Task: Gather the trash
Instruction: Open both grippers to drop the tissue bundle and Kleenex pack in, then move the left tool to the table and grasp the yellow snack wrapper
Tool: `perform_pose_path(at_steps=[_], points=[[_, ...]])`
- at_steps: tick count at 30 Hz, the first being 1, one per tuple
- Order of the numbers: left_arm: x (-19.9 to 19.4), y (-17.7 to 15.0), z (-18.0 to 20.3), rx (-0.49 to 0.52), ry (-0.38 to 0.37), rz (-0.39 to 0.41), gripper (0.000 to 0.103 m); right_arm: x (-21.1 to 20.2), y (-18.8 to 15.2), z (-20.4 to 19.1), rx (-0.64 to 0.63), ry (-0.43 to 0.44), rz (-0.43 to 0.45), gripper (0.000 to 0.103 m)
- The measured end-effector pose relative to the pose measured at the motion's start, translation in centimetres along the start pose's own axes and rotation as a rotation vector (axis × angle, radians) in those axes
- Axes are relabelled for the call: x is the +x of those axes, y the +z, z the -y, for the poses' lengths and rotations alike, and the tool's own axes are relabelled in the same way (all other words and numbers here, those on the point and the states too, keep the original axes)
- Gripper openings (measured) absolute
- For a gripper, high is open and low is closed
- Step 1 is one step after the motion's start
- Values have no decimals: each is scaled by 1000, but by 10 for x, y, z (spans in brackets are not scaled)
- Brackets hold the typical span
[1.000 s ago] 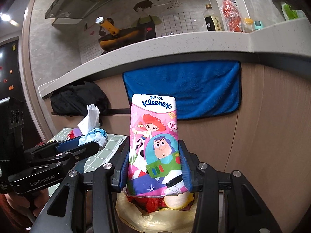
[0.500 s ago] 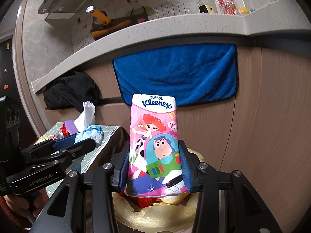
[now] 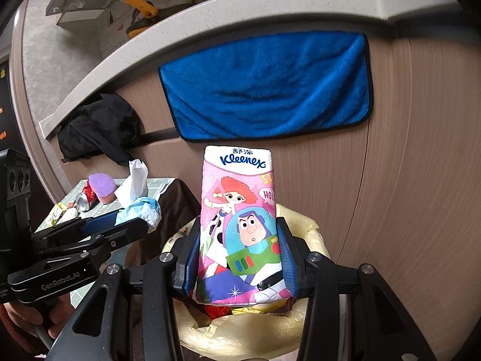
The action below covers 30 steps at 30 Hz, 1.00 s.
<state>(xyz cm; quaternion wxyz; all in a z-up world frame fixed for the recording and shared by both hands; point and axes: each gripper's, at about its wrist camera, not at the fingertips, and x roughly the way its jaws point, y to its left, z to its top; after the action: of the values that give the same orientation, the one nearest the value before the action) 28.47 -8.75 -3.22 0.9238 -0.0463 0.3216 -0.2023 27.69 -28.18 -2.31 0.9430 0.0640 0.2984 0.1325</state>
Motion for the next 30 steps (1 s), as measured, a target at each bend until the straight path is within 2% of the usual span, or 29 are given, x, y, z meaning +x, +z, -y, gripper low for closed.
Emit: perform_pose_path(at_steps=[2,6,8,14,23,30], points=[[9,-1,-2,-11,-39,-32,45,7,-2,4,19,0,-14,44],[30,-2,-11,-69,-144,-113,54,19,-4,19,96,4,-54,48],[36,-3,-15,-98,-148,-127,57,23,-6,28,138,22,-61,52],[41,-3,-22,-99,-71,-159,58,26,-13,34,163,23,-62,54],[20,-10,-45,-97,43,-127,58,31,-15,27,136,-2,-93,54],[-14,-27,-88,-144,122,-100,58,31,-10,-11,42,-1,-98,54]])
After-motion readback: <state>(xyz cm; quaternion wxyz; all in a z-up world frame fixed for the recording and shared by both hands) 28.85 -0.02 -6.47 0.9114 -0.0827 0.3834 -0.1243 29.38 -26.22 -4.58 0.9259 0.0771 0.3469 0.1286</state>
